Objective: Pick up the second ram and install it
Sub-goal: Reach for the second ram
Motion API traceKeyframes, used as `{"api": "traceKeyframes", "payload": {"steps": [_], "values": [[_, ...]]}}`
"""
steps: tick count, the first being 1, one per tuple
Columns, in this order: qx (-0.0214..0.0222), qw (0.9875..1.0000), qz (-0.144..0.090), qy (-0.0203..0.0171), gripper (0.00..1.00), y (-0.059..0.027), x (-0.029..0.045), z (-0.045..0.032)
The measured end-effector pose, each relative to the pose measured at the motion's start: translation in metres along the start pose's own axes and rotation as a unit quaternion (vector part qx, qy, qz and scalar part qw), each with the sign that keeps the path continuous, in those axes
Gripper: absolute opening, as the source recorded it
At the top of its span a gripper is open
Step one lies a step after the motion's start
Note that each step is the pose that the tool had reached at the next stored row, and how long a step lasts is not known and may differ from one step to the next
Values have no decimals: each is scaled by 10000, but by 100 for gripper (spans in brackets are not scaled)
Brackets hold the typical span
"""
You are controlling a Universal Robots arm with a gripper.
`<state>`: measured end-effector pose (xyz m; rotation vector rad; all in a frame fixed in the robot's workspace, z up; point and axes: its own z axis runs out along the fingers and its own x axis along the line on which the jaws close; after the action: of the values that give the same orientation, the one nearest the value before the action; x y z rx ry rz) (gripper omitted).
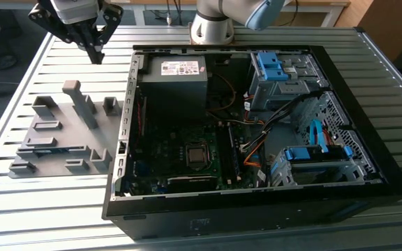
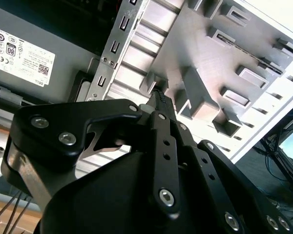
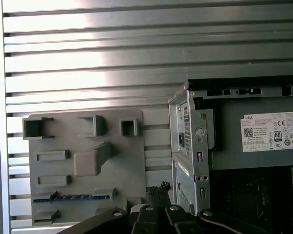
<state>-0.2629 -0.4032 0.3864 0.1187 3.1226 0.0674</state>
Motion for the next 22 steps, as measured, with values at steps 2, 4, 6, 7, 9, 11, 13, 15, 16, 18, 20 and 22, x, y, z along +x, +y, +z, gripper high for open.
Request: {"api": "traceKeyframes", "payload": {"steps": [2,4,6,7,9,11,13,15,16,18,20,22], "values": [[2,10000,0,10,11,-3,15,2],[1,10000,0,10,11,-8,30,4],[2,10000,0,10,11,-17,52,3],[2,10000,0,10,11,-23,67,3],[1,10000,1,10,11,-38,101,3],[1,10000,0,10,11,-57,133,3],[1,10000,0,10,11,-77,153,3],[2,10000,0,10,11,-94,171,3],[2,10000,1,10,11,-102,178,3],[1,10000,1,10,11,-118,194,4],[1,10000,0,10,11,-134,209,4],[1,10000,-1,10,11,-148,225,4]]}}
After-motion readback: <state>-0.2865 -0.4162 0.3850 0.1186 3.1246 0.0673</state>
